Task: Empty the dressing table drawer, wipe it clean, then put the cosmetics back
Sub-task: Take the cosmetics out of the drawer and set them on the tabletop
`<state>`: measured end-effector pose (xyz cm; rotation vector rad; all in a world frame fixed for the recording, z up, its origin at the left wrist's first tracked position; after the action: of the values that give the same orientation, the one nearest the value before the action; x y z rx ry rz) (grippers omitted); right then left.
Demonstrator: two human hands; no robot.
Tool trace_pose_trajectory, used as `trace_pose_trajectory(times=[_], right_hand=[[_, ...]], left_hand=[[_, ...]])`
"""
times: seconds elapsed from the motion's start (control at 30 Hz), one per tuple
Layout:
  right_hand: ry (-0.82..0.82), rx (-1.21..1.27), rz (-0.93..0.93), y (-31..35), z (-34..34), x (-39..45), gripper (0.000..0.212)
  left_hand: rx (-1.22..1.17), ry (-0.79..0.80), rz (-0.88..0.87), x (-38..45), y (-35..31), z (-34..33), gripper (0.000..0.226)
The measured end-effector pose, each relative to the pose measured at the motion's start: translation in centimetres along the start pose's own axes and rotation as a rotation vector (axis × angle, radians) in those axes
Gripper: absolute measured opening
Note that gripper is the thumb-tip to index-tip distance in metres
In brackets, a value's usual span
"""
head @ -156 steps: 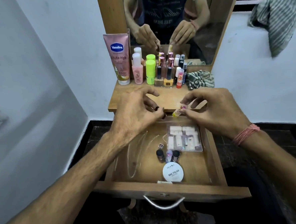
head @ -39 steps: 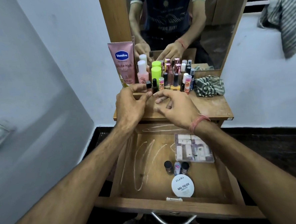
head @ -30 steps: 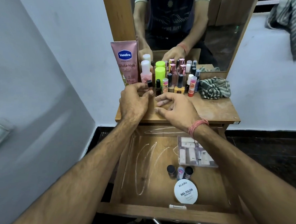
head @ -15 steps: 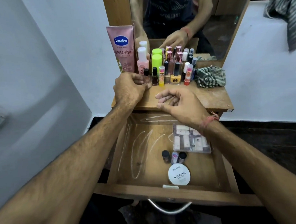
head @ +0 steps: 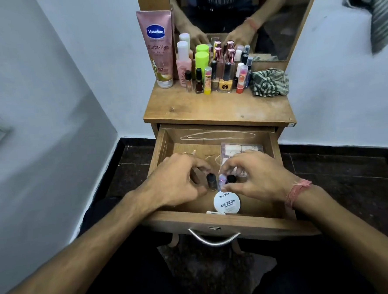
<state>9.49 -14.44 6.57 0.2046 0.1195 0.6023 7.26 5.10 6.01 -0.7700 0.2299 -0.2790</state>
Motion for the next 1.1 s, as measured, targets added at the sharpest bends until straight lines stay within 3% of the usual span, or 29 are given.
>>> trace_pose_trajectory(times=[0.17, 0.33, 0.53, 0.67, 0.77, 1.1], right_hand=[[-0.021, -0.05, -0.014, 0.6, 0.4, 0.8, 0.021], [-0.078, 0.12, -0.086, 0.3, 1.4, 1.0, 0.018], [-0.363, 0.372, -0.08, 1.4, 6.8, 2.4, 0.017], [-0.585, 0.362, -0.094, 2.3, 10.3, 5.7, 0.032], [-0.681, 0.292, -0.108, 2.7, 11.8, 9.2, 0.029], [-0.64, 0.042, -0.103, 3.3, 12.3, 17.1, 0.027]], left_hand=[[0.072, -0.041, -0.07, 0.3, -0.7, -0.5, 0.04], [0.149, -0.116, -0.104, 0.5, -0.5, 0.8, 0.033], [-0.142, -0.386, -0.142, 0.8, -0.6, 7.3, 0.028], [-0.169, -0.608, -0.172, 2.4, -0.7, 13.2, 0.03], [-0.126, -0.688, -0.174, 4.2, -0.2, 15.7, 0.027], [-0.004, -0.773, -0.103, 8.2, 2.2, 17.9, 0.028]])
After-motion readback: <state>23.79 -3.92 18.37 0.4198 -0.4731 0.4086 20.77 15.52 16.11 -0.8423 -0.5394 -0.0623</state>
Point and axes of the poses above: each hand's wrist, its own x-axis towards the middle knuckle, its own z-axis out of the back of the hand, y = z × x, the point moved 6 cm from there along x, towards the middle knuckle, and after that the axes turned 12 degrees about -x, right-handed, at the moved point
